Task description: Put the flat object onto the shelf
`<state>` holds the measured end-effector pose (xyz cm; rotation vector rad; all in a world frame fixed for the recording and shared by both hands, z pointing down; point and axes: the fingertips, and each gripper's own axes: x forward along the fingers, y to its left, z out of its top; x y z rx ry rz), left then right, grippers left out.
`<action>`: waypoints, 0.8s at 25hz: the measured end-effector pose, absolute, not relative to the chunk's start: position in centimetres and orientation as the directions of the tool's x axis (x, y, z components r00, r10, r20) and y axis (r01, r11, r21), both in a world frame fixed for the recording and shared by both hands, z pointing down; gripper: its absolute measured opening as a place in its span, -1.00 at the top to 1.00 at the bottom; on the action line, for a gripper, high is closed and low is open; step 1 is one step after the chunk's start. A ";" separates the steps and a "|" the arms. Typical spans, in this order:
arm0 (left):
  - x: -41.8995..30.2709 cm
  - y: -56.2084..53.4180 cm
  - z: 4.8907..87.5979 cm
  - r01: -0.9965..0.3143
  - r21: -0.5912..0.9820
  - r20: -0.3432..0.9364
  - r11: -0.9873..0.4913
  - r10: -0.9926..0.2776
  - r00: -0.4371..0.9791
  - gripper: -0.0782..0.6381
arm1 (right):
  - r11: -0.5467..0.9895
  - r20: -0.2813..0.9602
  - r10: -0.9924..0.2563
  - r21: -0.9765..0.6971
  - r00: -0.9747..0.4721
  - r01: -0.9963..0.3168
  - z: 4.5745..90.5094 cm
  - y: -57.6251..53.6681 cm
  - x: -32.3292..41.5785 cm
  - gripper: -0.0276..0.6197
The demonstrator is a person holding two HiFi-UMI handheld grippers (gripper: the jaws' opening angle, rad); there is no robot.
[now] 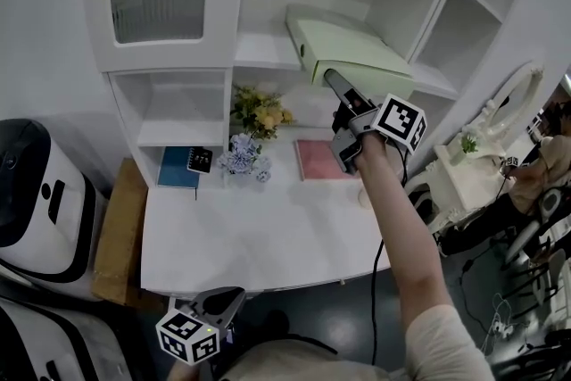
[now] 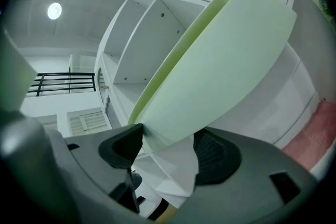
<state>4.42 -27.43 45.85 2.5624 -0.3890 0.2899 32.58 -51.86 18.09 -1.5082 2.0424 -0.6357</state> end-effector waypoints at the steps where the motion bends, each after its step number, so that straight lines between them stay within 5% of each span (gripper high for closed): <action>1: 4.5 -27.3 45.8 -0.327 0.468 0.278 -0.821 -0.215 0.936 0.74 | 0.269 -0.126 -0.961 -0.641 -0.247 -0.719 18.1 -52.0 32.6 -0.07; 20: 4.3 -25.7 45.1 -0.313 0.444 0.268 -0.839 -0.209 0.940 0.74 | 0.235 -0.079 -0.968 -0.604 -0.237 -0.761 18.6 -49.1 34.4 -0.23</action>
